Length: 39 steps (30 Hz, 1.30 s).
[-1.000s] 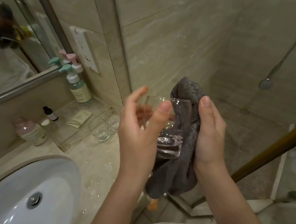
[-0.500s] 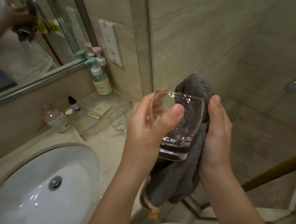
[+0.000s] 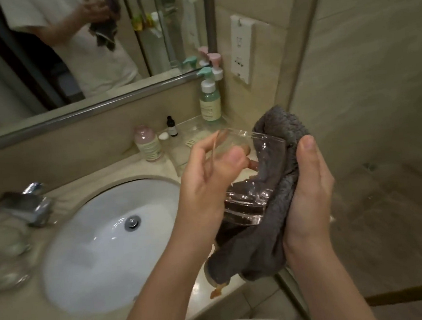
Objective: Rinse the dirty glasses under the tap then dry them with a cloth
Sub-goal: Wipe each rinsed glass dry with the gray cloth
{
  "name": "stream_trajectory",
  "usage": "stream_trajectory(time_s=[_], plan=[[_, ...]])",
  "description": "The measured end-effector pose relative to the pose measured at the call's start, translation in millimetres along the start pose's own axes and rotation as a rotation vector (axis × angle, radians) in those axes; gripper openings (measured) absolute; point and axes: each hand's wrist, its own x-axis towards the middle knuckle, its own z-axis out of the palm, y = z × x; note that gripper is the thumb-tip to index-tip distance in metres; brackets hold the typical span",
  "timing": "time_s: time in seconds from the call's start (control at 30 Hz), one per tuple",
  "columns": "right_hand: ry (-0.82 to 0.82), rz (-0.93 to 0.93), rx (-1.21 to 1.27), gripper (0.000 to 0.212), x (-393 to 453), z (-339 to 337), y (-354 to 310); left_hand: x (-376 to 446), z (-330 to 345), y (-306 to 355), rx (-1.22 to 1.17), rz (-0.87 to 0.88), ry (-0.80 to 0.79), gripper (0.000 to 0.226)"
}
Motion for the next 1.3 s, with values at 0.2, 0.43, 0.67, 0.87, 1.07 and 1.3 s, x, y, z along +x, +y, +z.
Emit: stream_trajectory(time_s=[0.2, 0.43, 0.67, 0.87, 1.07, 1.3], plan=[[-0.095, 0.132, -0.022, 0.026, -21.7, 39.5, 26.1, -23.0, -54.8, 5.7, 0.215, 0.009, 0.239, 0.05], [-0.184, 0.153, 0.03, 0.028, -50.6, 87.2, 41.4, -48.6, -101.0, 17.8, 0.278, 0.084, 0.317, 0.06], [-0.297, 0.147, 0.017, 0.024, -73.5, 121.5, 56.6, -58.7, -149.0, 29.4, -0.03, -0.069, 0.263, 0.061], [-0.334, 0.213, 0.0, 0.026, -93.8, 144.4, 78.8, -84.1, -187.8, 32.1, 0.161, -0.076, 0.231, 0.103], [-0.383, 0.313, -0.036, 0.051, -116.7, 166.3, 96.1, -97.9, -217.3, 29.6, 0.079, -0.058, 0.315, 0.102], [-0.707, 0.19, -0.071, 0.033, -132.0, 178.1, 97.6, -104.9, -243.6, 30.2, -0.196, -0.054, 0.467, 0.095]])
